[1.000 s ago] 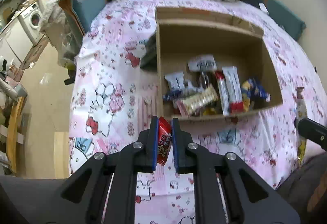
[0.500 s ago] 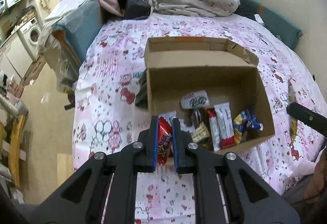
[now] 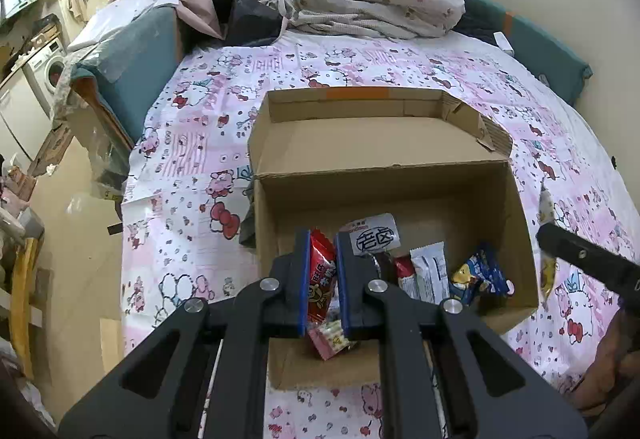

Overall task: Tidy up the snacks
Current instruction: 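Carry the red packet and wafer bar into the box and open both grippers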

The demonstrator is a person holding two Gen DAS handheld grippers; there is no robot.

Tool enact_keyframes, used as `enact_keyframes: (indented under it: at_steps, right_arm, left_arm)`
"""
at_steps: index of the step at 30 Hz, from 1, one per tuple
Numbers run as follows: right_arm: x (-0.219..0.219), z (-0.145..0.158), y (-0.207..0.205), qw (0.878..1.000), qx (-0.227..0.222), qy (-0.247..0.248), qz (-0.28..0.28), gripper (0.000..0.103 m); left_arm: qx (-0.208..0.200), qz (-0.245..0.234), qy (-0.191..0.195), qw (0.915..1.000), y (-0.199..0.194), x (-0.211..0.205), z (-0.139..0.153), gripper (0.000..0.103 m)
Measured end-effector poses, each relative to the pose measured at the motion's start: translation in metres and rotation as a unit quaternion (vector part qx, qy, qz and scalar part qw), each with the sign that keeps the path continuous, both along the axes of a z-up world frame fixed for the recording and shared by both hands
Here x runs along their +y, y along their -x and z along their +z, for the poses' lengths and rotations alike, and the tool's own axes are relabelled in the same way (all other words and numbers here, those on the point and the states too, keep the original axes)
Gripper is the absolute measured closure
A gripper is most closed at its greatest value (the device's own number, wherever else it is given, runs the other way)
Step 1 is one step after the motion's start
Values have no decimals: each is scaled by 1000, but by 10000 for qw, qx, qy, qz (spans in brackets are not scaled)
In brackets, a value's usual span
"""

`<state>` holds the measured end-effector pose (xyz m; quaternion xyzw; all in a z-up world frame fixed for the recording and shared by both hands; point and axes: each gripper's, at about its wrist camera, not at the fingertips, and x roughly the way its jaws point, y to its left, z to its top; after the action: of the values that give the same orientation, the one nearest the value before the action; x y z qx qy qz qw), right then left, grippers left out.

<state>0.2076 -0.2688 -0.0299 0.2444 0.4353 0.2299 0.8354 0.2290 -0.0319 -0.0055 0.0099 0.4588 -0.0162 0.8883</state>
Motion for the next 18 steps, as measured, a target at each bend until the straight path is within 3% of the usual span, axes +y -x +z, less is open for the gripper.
enact_keyframes:
  at_steps: [6, 15, 18]
  right_arm:
    - [4, -17, -13, 9997, 260, -37, -15, 75]
    - [9, -37, -22, 9983, 576, -97, 15, 75]
    - [5, -46, -24, 9964, 782, -319, -68, 75]
  left_arm:
    - [80, -169, 197, 9996, -12, -6, -15, 93]
    - [248, -51, 484, 9985, -20, 0, -42, 93]
    - [283, -28, 524, 9982, -21, 1, -49, 93]
